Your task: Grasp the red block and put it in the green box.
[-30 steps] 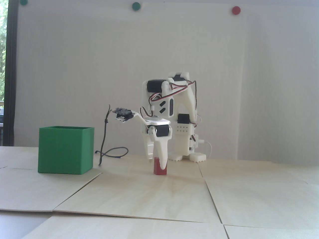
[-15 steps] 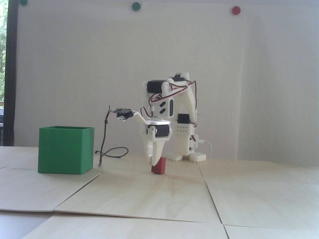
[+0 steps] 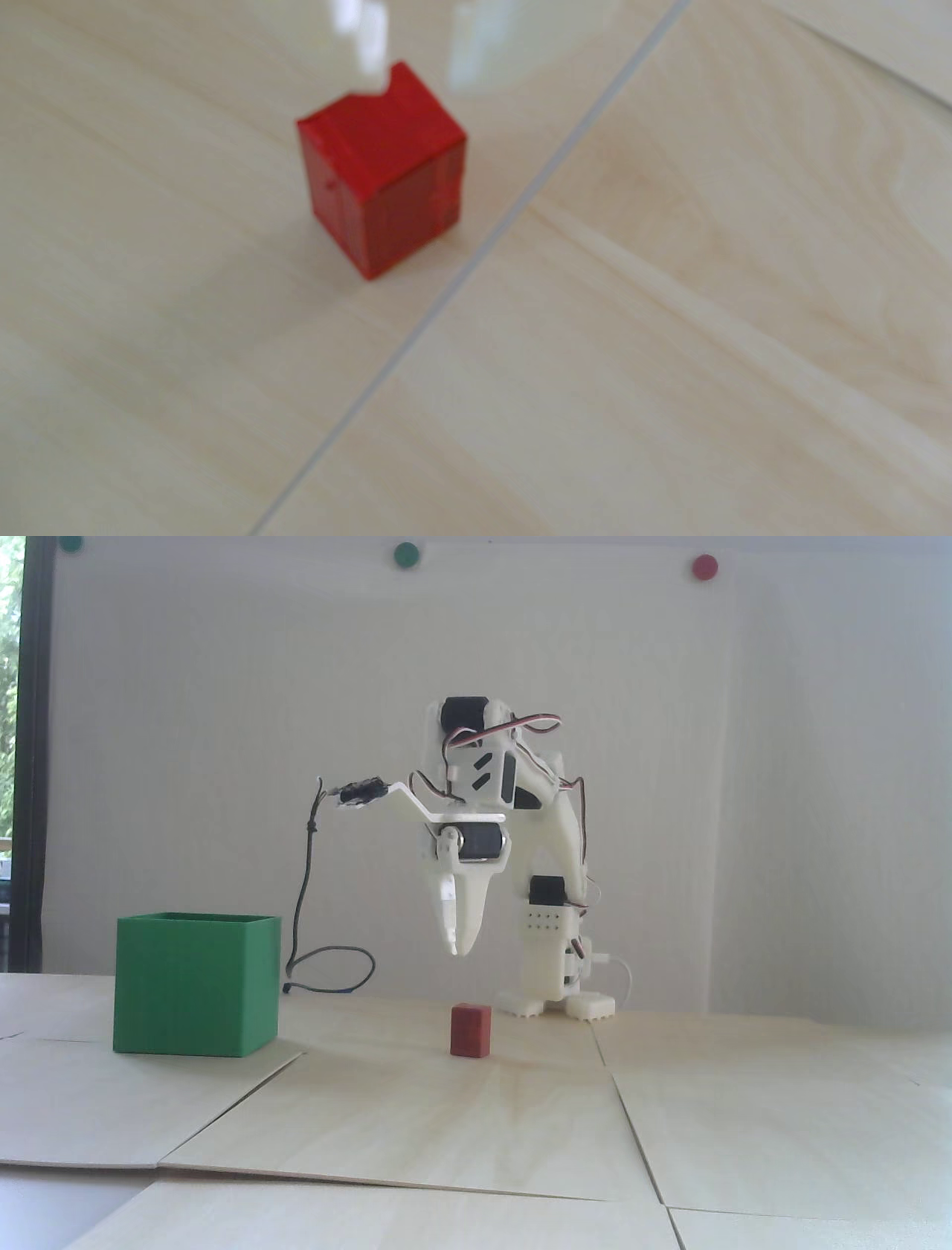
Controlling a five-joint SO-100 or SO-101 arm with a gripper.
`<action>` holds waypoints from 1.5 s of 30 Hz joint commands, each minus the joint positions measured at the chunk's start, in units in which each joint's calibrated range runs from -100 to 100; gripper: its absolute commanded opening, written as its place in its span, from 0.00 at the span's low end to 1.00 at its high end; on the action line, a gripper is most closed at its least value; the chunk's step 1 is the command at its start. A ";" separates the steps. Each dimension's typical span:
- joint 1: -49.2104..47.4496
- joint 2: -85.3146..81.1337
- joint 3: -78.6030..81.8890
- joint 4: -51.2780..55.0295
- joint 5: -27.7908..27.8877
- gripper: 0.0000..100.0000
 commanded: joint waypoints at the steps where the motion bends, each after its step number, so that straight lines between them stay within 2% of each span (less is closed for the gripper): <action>1: 0.75 -2.33 -5.09 1.82 0.10 0.24; 3: 0.75 -1.07 -5.09 1.82 0.47 0.34; 6: 0.99 1.06 -3.67 1.82 2.29 0.40; 15: 0.59 8.33 -0.57 1.49 2.81 0.39; 22: -0.86 10.85 -0.57 1.74 7.34 0.39; 26: -2.63 14.25 -0.57 1.82 12.75 0.39; 31: -3.03 14.48 -1.01 1.82 17.23 0.31; 41: -3.51 14.17 -1.19 1.82 18.43 0.16; 44: -3.19 14.48 -1.19 1.74 17.91 0.02; 45: -3.11 14.56 -0.92 1.74 17.91 0.01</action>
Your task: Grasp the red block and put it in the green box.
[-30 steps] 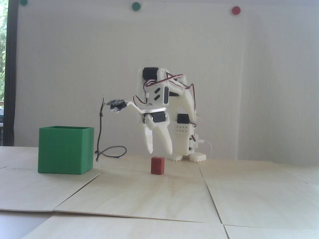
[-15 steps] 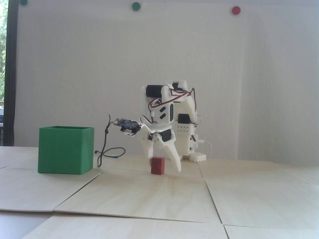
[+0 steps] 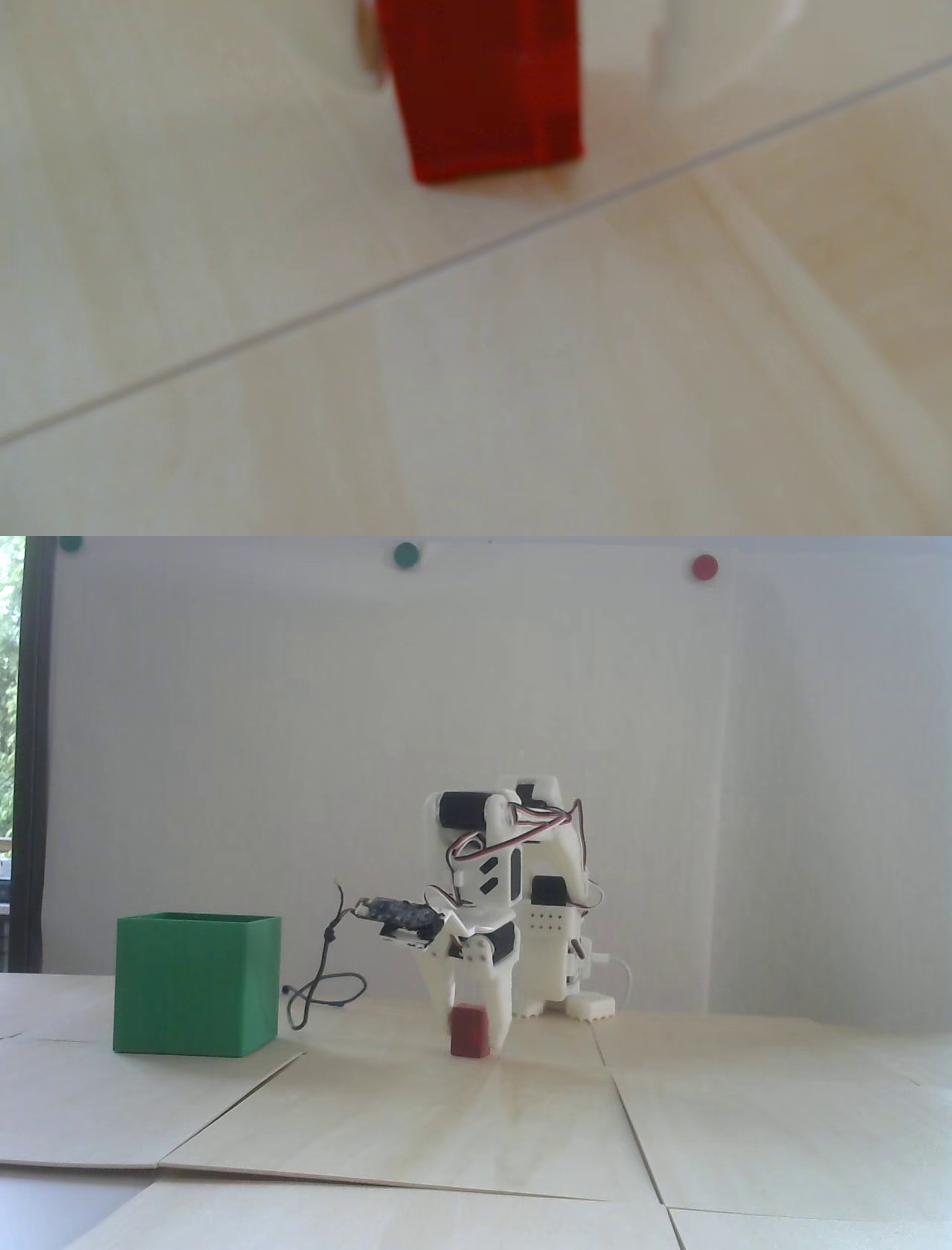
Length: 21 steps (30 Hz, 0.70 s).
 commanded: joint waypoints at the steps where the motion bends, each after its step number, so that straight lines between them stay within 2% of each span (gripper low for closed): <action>1: -0.50 -1.38 -0.83 1.74 -0.18 0.03; 7: 1.19 -2.17 -1.36 1.74 -1.17 0.02; 11: 2.96 -3.83 -15.30 1.82 -12.05 0.02; 14: 4.16 -7.38 -22.48 1.91 -16.31 0.02; 21: 10.44 -23.56 -24.17 1.82 -16.99 0.02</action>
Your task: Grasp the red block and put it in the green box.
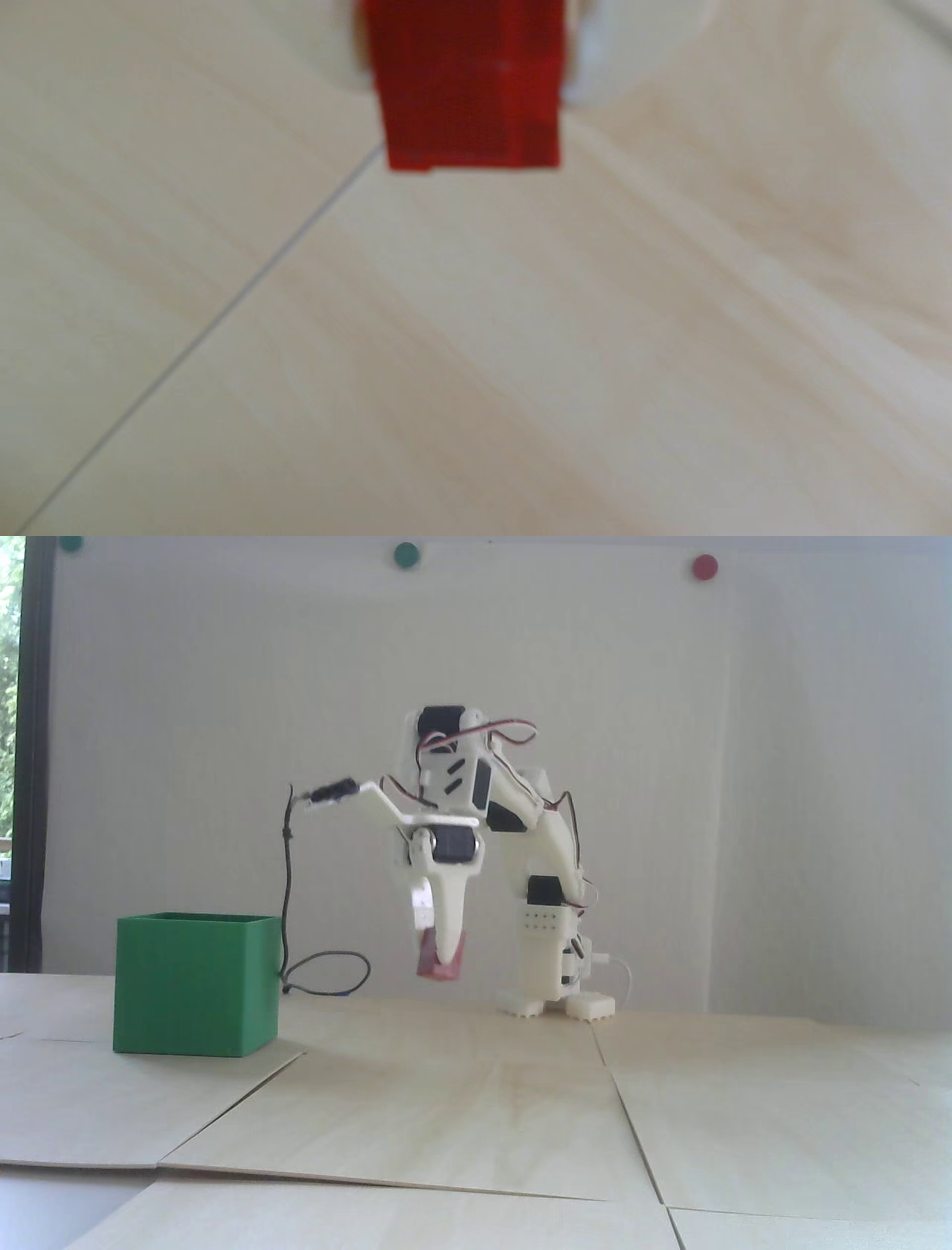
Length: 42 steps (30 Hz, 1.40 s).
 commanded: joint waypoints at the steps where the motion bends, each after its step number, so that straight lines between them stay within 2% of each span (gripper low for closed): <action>1: 5.56 -18.72 -5.73 1.82 -1.42 0.02; 5: 11.27 -22.90 -6.52 -0.37 -3.98 0.02; 9: 18.27 -23.77 -6.17 -12.85 -5.07 0.02; 13: 22.85 -23.53 -5.64 -26.68 -4.55 0.02; 19: 26.55 -16.98 -1.73 -43.46 0.19 0.02; 23: 26.39 -14.37 -1.73 -41.94 2.22 0.02; 31: 24.22 -13.35 -2.00 -28.95 6.70 0.04; 35: 23.34 -13.35 -2.35 -24.99 6.70 0.19; 36: 23.10 -13.43 -2.44 -23.56 6.70 0.26; 38: 23.01 -13.58 -2.44 -22.12 6.75 0.29; 39: 23.01 -13.66 -2.44 -21.28 6.75 0.27; 42: 22.21 -14.14 -2.44 -19.09 6.75 0.02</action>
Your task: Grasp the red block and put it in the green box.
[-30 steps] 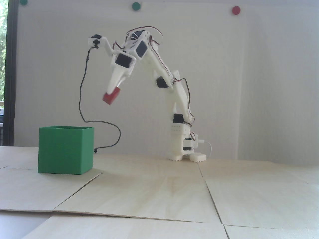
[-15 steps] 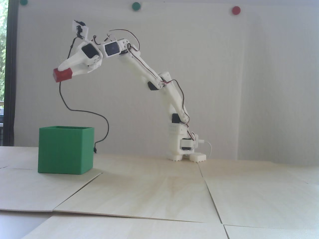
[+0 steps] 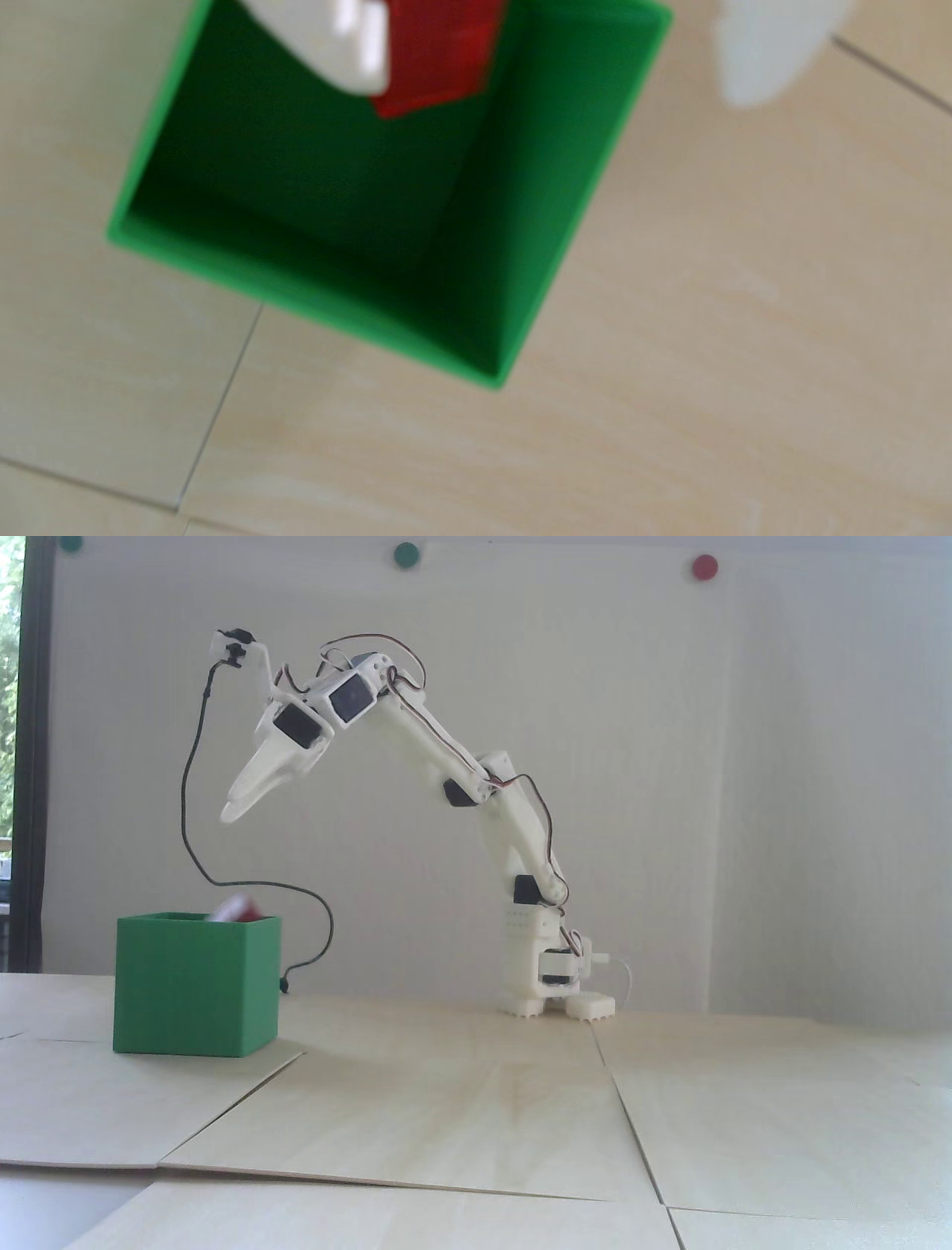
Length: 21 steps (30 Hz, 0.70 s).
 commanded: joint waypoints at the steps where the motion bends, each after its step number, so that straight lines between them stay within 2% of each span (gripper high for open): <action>1: -1.58 -2.35 -1.46 4.38 0.43 0.00; 3: -2.14 -2.35 -1.46 7.00 0.43 0.05; 8: -4.71 -3.22 -7.14 18.80 0.74 0.02; 10: -7.05 -3.85 -10.06 25.04 3.19 0.02; 17: -12.43 -9.77 -11.31 24.54 9.07 0.02; 21: -16.13 -11.90 -11.13 24.54 9.90 0.02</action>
